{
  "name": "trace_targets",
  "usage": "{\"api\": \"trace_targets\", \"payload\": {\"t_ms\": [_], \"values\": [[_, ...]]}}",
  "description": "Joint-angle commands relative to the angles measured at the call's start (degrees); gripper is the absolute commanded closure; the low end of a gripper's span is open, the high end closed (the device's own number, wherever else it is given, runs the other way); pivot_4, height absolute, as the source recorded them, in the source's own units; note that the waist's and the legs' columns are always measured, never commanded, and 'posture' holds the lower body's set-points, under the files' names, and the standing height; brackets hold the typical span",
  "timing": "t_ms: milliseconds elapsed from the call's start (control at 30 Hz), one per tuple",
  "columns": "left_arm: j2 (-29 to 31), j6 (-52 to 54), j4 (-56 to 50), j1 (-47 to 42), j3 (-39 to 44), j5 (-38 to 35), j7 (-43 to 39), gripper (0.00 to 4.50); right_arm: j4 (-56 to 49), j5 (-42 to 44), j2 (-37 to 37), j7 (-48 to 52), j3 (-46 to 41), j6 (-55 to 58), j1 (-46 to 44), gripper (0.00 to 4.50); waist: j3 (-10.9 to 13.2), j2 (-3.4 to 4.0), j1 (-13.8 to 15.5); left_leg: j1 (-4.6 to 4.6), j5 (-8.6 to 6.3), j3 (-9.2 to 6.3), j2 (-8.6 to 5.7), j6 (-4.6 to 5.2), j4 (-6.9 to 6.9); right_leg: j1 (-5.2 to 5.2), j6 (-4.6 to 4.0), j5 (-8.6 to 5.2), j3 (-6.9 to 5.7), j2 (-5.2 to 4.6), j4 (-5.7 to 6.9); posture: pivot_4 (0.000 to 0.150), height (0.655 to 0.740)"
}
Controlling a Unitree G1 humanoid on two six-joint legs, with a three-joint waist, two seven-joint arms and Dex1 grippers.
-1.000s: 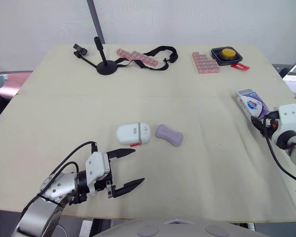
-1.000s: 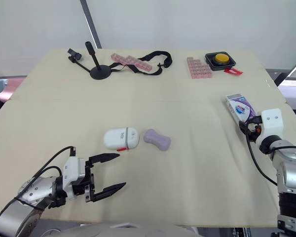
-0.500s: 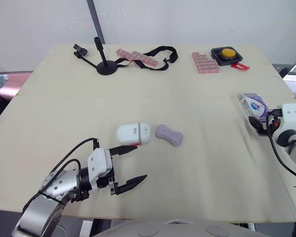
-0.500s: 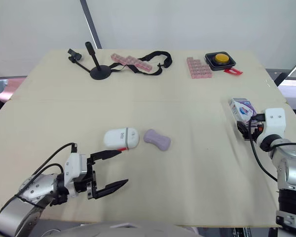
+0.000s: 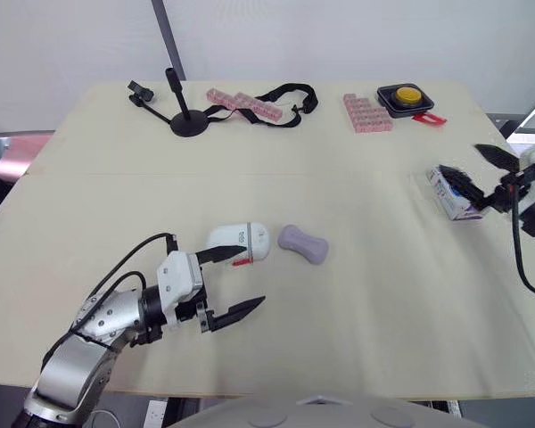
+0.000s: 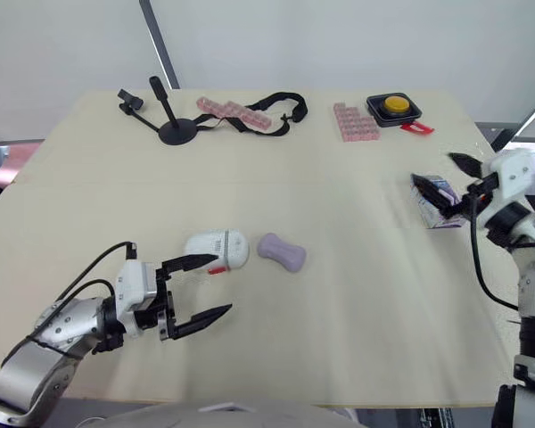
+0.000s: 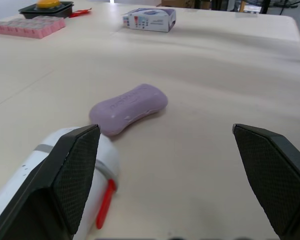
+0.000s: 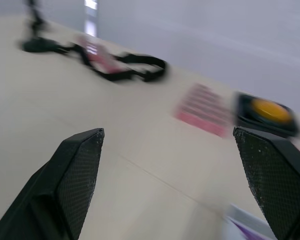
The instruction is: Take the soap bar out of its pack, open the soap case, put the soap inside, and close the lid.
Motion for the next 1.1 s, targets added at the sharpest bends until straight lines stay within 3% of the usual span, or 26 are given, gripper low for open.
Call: {"api": "trace_targets", "payload": {"t_ms": [33,300,433,667,867,1100], "values": [[0.8,-0.2,0.2,-0.7,2.4,-1.3,-0.2,0.00,-6.9,4.0,0.1,9.5,5.8,0.8,2.0,0.11,0.0,-0.01,0.2,0.00,0.00,-0.02,0.01,0.00,0.00,0.00,0.00,0.00,-0.03,0.00,0.00,0.150,0.7160],[4.0,1.0,7.6,-7.9,5.8,-1.9,-3.3,0.00,-9.5,-0.7,-0.7,26.0,19.1,-7.9,5.9,0.11,0.0,-0.05,0.8,-0.43,0.00,-0.08,0.02,0.09,0.29,-0.40,0.00,0.00,-0.11,-0.15,0.22,0.150,0.7160],[7.7,1.1,15.3,-14.2,6.4,-1.6,-7.9,0.00,-8.3,-1.1,0.2,26.3,20.5,-8.7,5.1,0.11,0.0,-0.05,0.6,-0.78,0.01,-0.06,0.01,0.08,0.59,-0.93,-0.02,-0.01,-0.04,-0.06,0.78,0.150,0.7160],[12.1,-2.0,25.5,-22.8,2.1,3.4,-16.8,0.00,-9.3,-1.9,1.1,23.5,22.1,-7.0,3.0,0.11,0.0,-0.07,0.8,-0.80,0.02,-0.04,0.00,0.08,0.61,-1.00,-0.02,-0.01,-0.02,-0.08,0.96,0.150,0.7160],[11.0,-2.2,31.3,-29.7,-3.1,6.4,-21.0,0.00,-9.5,-2.3,1.5,22.3,22.7,-6.5,2.3,0.11,0.0,-0.08,1.1,-0.86,0.01,-0.04,-0.03,0.09,0.61,-1.04,-0.02,-0.01,-0.06,-0.11,1.13,0.150,0.7160],[7.3,-6.5,38.1,-35.2,-6.8,11.8,-20.6,0.00,-8.7,-2.5,0.9,21.5,21.8,-6.9,2.7,0.11,0.0,-0.07,0.9,-0.88,0.01,-0.03,-0.03,0.09,0.65,-1.04,-0.03,-0.01,-0.05,-0.10,1.17,0.150,0.7160]]}}
